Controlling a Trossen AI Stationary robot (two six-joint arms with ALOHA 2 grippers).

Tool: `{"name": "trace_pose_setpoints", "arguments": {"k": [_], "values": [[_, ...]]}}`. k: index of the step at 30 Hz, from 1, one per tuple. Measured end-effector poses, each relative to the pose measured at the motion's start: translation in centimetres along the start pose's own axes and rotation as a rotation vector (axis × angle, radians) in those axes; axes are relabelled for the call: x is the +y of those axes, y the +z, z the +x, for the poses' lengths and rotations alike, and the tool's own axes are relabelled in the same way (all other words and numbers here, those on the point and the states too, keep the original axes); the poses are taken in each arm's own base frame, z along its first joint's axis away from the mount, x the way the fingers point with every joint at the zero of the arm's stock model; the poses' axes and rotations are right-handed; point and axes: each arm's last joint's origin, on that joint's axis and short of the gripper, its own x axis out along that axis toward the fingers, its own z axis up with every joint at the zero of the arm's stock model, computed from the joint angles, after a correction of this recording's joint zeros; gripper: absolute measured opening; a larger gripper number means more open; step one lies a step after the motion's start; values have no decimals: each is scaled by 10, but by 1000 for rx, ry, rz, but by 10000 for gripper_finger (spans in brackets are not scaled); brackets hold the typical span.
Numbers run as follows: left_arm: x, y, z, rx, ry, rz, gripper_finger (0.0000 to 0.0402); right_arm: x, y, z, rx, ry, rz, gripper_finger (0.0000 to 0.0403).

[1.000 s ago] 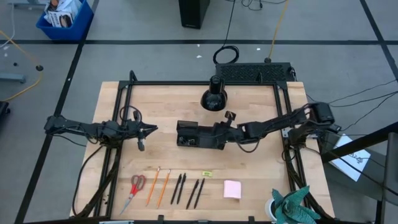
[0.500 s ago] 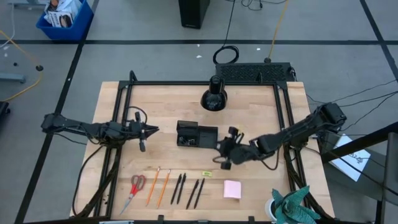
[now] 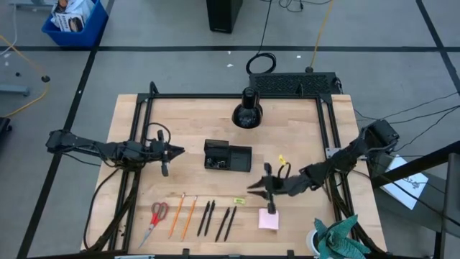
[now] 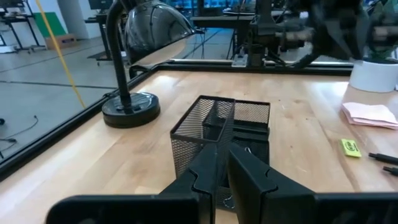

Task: Pick and place office supplies into organizer
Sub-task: Put the eraser into the desk organizer

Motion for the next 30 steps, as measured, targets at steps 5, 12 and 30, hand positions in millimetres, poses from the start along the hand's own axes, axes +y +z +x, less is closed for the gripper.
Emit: {"name": "trace_pose_setpoints", "arguments": {"k": [5,12,30], "values": [[0,1,0,-7,2,7,42,25,-15,17,79,37,-13,76],[0,2,0,-22,2,-5,42,55,-17,59,308,-40,-158,166],[0,0,1,5,3,-3,42,45,-17,77,502,-178,-95,204]]}}
